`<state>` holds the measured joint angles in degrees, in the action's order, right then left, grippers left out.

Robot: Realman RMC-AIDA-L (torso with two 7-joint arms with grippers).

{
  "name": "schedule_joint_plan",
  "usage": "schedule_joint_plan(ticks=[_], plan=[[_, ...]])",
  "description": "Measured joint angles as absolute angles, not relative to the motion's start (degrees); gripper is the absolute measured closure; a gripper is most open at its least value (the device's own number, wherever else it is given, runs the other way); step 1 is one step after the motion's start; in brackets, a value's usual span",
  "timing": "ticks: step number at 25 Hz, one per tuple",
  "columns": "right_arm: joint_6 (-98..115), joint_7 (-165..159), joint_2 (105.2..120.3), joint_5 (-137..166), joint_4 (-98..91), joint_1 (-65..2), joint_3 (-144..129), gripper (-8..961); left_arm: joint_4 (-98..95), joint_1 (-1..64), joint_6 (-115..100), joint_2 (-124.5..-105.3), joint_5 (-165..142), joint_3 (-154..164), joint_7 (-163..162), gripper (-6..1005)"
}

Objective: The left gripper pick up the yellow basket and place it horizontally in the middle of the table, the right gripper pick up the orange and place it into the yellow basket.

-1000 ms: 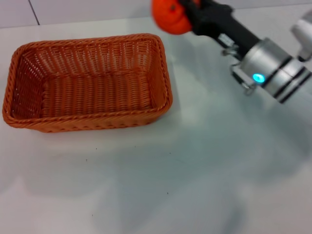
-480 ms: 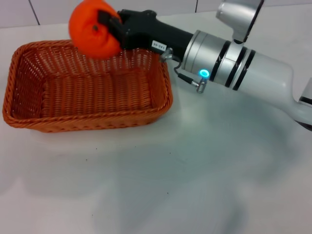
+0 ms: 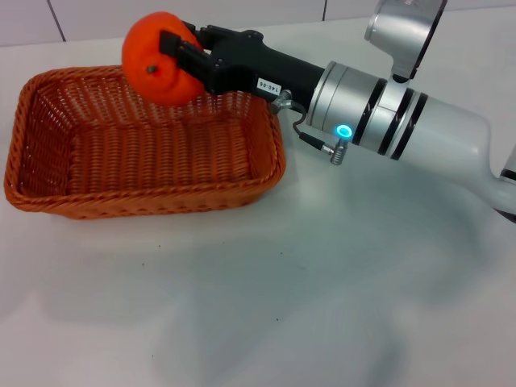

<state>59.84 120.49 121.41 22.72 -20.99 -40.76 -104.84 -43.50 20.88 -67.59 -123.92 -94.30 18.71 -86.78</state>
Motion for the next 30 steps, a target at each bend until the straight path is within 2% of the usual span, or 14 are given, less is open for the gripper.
schedule_joint_plan(ticks=[9,12,17,23,30], plan=[[59.9,120.5,121.48,22.3,-21.2,-40.8,-104.8,621,-43.5,20.9,-67.6,-123.92,-94.2,18.6,-86.7,82],[59.7,120.4,121.47,20.8,-20.9,-40.8,-104.8,368,-43.5,20.9,-67.5,-123.92,-94.2,18.8,-86.6,82],[59.1,124.7,121.36,19.4,-20.7,-40.1,-104.6,157,-43.5,20.9,-67.4,-123.92,-94.2,18.6,-85.1,81],[63.0,149.1,121.19,11.7,-21.3,-35.4,-104.3,-1,-41.7,20.5,-67.0,-123.91,-90.8,18.4,-79.9,81],[70.4,158.1,120.53,-3.5,-19.4,-28.7,-100.2,8,-37.8,19.5,-67.7,-123.91,-83.9,17.6,-69.9,82]])
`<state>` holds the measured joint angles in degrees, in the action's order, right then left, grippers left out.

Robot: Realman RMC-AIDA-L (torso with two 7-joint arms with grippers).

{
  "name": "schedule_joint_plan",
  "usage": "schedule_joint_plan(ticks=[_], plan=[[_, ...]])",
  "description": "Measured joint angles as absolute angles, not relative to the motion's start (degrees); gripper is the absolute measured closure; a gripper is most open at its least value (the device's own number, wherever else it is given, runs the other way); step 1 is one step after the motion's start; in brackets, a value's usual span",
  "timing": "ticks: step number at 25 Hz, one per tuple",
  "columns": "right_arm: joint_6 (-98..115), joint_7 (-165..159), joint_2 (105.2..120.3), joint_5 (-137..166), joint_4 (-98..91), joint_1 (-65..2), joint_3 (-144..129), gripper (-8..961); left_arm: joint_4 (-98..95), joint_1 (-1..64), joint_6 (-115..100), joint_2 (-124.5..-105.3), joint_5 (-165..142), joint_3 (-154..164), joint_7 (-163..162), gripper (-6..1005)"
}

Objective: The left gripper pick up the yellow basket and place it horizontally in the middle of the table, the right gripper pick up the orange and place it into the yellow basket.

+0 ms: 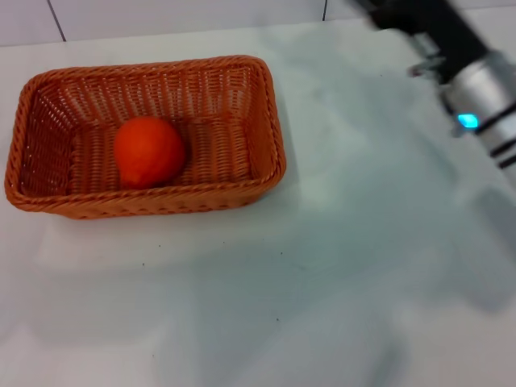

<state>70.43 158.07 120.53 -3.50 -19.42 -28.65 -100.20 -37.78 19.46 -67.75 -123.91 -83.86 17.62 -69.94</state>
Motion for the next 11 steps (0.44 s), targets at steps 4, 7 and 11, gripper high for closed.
schedule_joint_plan(ticks=[4,7,11], plan=[[75.3,159.0,120.84,-14.1,-16.0,-25.5,-98.2,8,-33.3,19.0,-69.6,-123.92,-78.1,16.4,-60.9,82],[77.7,158.9,120.88,-19.4,-12.3,-24.4,-98.1,8,-30.2,19.0,-70.6,-123.92,-74.3,15.6,-54.4,82],[78.3,158.4,120.88,-22.8,-8.4,-23.3,-98.0,8,-25.8,19.2,-70.8,-123.93,-69.6,14.4,-47.1,82]])
